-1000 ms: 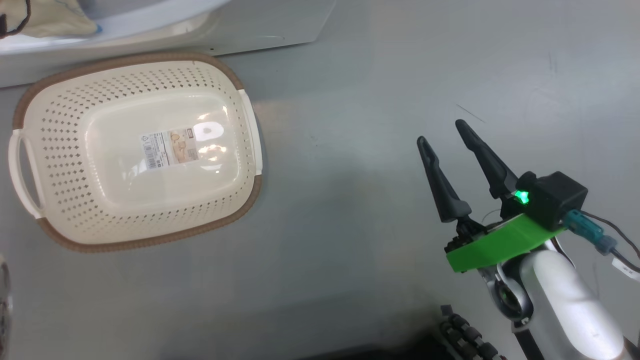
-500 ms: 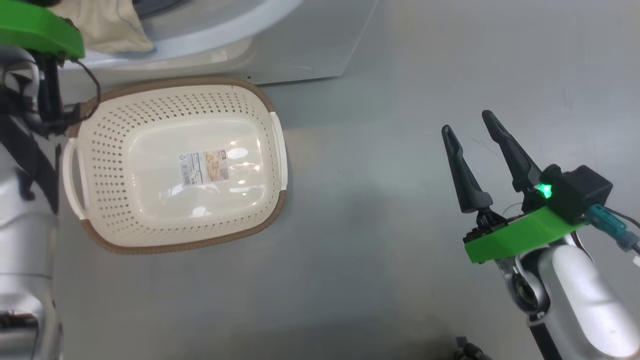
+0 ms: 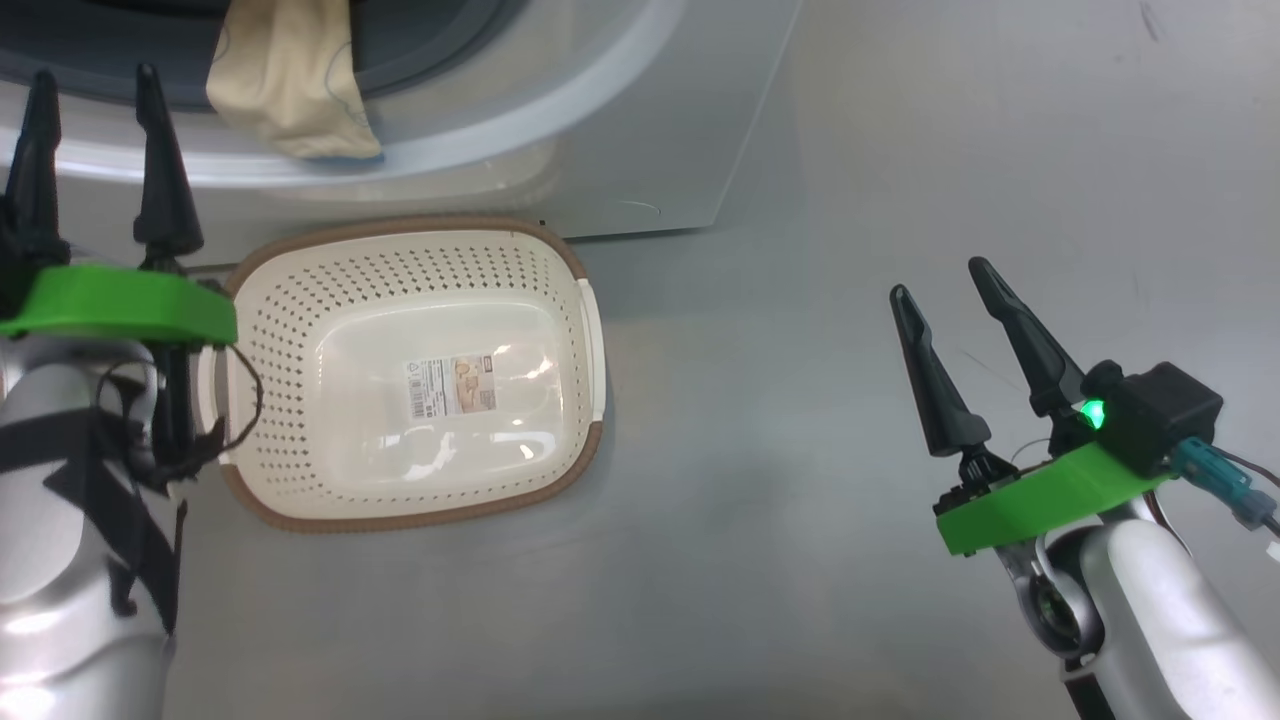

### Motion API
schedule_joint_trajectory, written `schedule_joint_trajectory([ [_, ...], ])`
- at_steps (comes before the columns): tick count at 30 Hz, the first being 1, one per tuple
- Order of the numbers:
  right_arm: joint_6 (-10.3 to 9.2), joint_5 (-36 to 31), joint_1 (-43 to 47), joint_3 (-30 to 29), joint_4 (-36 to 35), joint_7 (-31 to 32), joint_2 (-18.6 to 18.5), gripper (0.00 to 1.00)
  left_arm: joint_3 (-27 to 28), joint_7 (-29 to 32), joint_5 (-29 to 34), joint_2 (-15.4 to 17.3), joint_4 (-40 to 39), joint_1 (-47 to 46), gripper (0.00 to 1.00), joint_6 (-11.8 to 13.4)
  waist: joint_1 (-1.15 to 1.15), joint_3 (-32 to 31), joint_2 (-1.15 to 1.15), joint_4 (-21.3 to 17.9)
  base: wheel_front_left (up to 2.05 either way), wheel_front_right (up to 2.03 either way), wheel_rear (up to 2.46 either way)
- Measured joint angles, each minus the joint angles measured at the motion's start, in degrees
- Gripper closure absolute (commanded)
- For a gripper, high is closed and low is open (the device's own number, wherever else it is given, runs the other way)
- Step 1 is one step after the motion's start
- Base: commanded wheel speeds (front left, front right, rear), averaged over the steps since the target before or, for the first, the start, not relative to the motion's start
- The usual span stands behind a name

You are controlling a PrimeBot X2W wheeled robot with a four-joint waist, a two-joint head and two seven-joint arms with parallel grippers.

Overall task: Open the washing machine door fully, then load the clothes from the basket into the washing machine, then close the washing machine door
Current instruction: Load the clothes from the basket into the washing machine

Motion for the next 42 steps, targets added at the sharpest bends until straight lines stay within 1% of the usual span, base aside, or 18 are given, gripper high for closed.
schedule_joint_trajectory([
  [3, 0.00, 0.0, 0.2, -0.2, -0.1, 0.0, -0.1, 0.00, 1.0, 0.0, 0.0, 0.0, -3.3, 4.5, 0.00, 0.1, 0.00, -0.7, 0.00, 0.2, 0.00, 0.00, 0.00],
  [6, 0.00, 0.0, 1.0, -0.2, -0.1, 0.0, -0.1, 0.00, 2.5, 0.0, -0.2, -0.2, -7.1, 9.4, 0.00, 1.1, 0.00, -1.5, 0.00, 0.4, 0.00, 0.00, 0.00],
  [10, 0.00, 0.0, 1.9, -0.5, -0.5, 0.0, -0.1, 0.00, 4.9, 0.0, -0.6, -0.7, -14.2, 15.9, 0.00, 2.4, 0.00, -2.2, 0.00, 0.2, 0.00, 0.00, 0.00],
  [12, 0.00, 0.0, 2.2, -0.5, -0.5, 0.0, -0.1, 0.00, 5.4, 0.0, -0.6, -0.8, -16.6, 19.0, 0.00, 3.0, 0.00, -2.2, 0.00, 0.2, 0.00, 0.00, 0.00],
  [15, 0.00, 0.0, 2.2, -0.8, -0.8, 0.0, -0.1, 0.00, 6.1, 0.0, -0.6, -1.1, -19.7, 23.3, 0.00, 3.1, 0.00, -2.3, 0.00, 0.3, 0.00, 0.00, 0.00],
  [19, 0.00, -0.1, 2.2, -0.8, -0.8, 0.0, -0.1, 0.00, 6.3, 0.1, -0.7, -1.5, -23.2, 27.1, 0.00, 3.9, 0.00, -2.3, 0.00, 0.4, 0.00, 0.00, 0.00],
  [31, 0.00, -0.1, 2.3, -0.8, -0.8, 0.0, -0.1, 0.00, 6.0, 0.7, -1.1, -2.9, -29.4, 34.9, 0.00, 5.9, 0.00, -2.4, 0.00, 0.2, 0.00, 0.00, 0.00],
  [38, 0.00, -0.1, 2.3, -0.8, -0.8, 0.0, -0.1, 0.00, 5.3, 0.7, -0.5, -3.4, -30.3, 37.1, 0.00, 7.1, 0.01, -2.2, 0.00, 0.1, 0.00, 0.00, 0.00],
  [42, 0.00, -0.1, 2.3, -0.8, -0.8, 0.0, -0.1, 0.00, 5.1, 0.7, -0.5, -3.4, -30.4, 37.5, 0.00, 7.2, 0.01, -2.1, 0.00, 0.1, 0.00, 0.00, 0.00],
])
